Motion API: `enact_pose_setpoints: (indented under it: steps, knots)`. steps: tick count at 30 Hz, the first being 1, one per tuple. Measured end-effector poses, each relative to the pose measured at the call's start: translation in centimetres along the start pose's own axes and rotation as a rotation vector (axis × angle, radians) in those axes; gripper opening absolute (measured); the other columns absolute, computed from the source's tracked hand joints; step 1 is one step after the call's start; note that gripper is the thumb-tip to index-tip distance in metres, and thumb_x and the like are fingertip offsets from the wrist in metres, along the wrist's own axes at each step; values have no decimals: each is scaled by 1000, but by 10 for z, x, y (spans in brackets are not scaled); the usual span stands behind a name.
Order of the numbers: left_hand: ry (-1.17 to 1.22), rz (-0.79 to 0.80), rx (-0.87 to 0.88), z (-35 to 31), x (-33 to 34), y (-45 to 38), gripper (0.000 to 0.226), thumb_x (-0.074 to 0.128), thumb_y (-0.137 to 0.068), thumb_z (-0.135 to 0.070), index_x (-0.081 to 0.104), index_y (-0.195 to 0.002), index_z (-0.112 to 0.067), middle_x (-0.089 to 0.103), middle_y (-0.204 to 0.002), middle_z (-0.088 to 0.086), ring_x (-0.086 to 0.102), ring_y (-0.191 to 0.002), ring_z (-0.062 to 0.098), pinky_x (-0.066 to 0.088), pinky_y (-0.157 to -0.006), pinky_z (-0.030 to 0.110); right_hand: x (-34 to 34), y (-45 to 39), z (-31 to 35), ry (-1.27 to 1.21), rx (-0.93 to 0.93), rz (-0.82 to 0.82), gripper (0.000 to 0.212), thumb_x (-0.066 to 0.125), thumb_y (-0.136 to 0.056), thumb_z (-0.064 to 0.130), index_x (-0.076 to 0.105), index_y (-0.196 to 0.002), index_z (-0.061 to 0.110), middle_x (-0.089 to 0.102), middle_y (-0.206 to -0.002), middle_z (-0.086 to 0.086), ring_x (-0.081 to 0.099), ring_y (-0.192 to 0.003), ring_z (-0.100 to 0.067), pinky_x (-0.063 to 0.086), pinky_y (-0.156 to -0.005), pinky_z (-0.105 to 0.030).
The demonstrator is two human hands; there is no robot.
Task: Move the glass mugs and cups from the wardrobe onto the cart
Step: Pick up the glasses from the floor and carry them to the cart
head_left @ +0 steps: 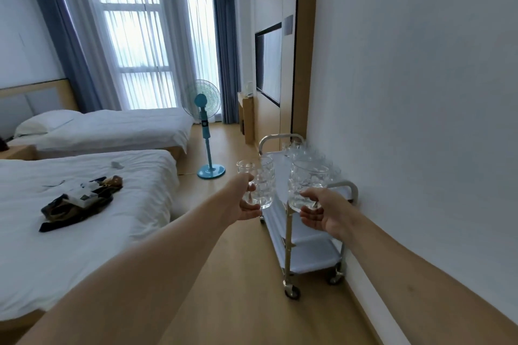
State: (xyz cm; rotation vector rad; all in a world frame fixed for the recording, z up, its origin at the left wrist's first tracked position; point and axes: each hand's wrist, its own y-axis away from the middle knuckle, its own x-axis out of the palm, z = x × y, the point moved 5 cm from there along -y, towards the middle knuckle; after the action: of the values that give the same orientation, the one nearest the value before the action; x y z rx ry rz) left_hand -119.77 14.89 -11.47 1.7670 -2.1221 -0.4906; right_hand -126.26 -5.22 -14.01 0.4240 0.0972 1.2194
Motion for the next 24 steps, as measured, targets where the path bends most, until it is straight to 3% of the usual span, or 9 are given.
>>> enact_pose_setpoints:
  steps: [5, 10, 14, 19, 24]
  knots:
    - [25, -27, -23, -8, -32, -57, 25, 47, -101, -34, 55, -97, -10, 56, -117, 28, 62, -95, 34, 60, -83, 43, 38, -51, 0, 43, 31, 34, 18, 70, -90, 15, 59, -100, 5, 59, -79, -14, 61, -71, -24, 59, -70, -36]
    - [35, -15, -27, -33, -75, -122, 26, 49, -101, -35, 55, -98, -10, 57, -116, 29, 62, -94, 35, 60, -74, 42, 94, -105, 7, 40, 31, 17, 13, 67, -91, 12, 59, -98, 5, 57, -74, -13, 59, -66, -22, 57, -64, -33]
    - [10, -14, -14, -58, -114, -181, 28, 50, -101, -37, 56, -97, -9, 58, -107, 25, 63, -94, 34, 60, -78, 43, 145, -152, 14, 25, 42, -1, 13, 68, -90, 11, 60, -97, 5, 58, -78, -16, 59, -69, -25, 57, -66, -35]
    - [-22, -3, -34, -87, -160, -242, 31, 51, -101, -39, 57, -100, -9, 60, -106, 26, 65, -109, 37, 62, -81, 43, 200, -206, 25, -3, 48, -31, 10, 67, -91, 11, 59, -94, 7, 56, -81, -15, 57, -71, -25, 56, -68, -36]
    - [-56, 26, -50, -109, -188, -296, 30, 51, -101, -38, 56, -100, -9, 60, -107, 27, 66, -100, 35, 61, -81, 43, 234, -249, 27, -39, 60, -49, 12, 69, -90, 12, 61, -97, 6, 57, -85, -17, 58, -78, -27, 57, -76, -39]
